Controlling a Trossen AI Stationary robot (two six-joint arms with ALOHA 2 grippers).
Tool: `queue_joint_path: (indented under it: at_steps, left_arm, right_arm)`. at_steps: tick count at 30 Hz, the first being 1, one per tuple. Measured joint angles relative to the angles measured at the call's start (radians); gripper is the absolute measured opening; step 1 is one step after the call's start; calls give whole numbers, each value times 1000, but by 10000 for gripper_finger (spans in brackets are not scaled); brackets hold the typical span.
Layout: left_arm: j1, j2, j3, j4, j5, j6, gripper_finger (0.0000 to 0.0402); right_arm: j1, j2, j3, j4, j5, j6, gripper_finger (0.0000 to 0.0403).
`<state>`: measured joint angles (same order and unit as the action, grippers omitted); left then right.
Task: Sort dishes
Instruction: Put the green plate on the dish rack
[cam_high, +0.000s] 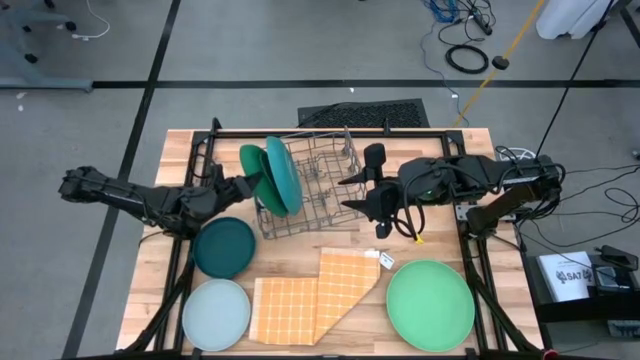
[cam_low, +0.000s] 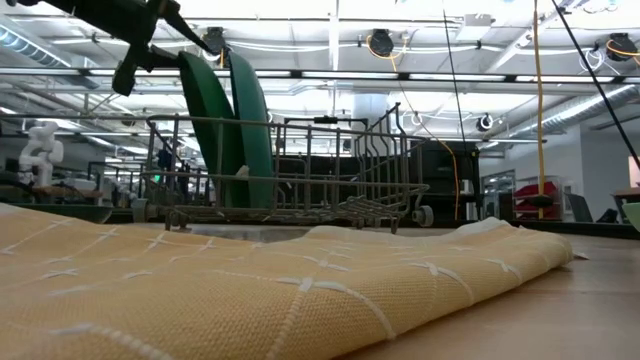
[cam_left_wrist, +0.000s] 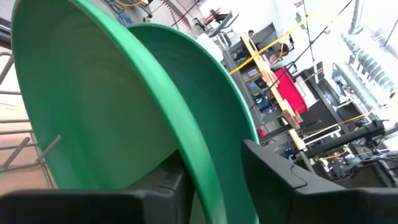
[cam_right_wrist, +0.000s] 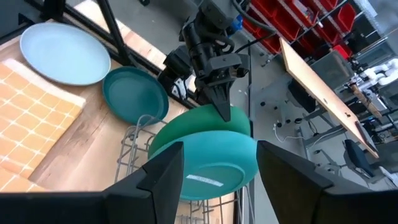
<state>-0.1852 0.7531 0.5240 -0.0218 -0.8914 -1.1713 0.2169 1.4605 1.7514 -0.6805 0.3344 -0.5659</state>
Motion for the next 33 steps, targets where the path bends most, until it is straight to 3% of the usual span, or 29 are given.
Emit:
queue_joint_path:
  at_steps: [4,10,14,28,33]
  left_arm:
    - [1,-33,0,-4,0,54,161]
    - [2,-113,0,-5,18,190,163]
    - [19,-129,0,1,10,194,163]
    - [146,-16,0,62,-28,138,164]
    - [195,12,0,128,-27,351,164]
  right_arm:
    - [0,0,0,6,0,1,194]
    - [0,0,1,13,0,5,194]
    - [0,0,1,29,0,6,194]
    - [-2,42,2,72,0,4,194]
    - [-6,72,2,94,0,4,194]
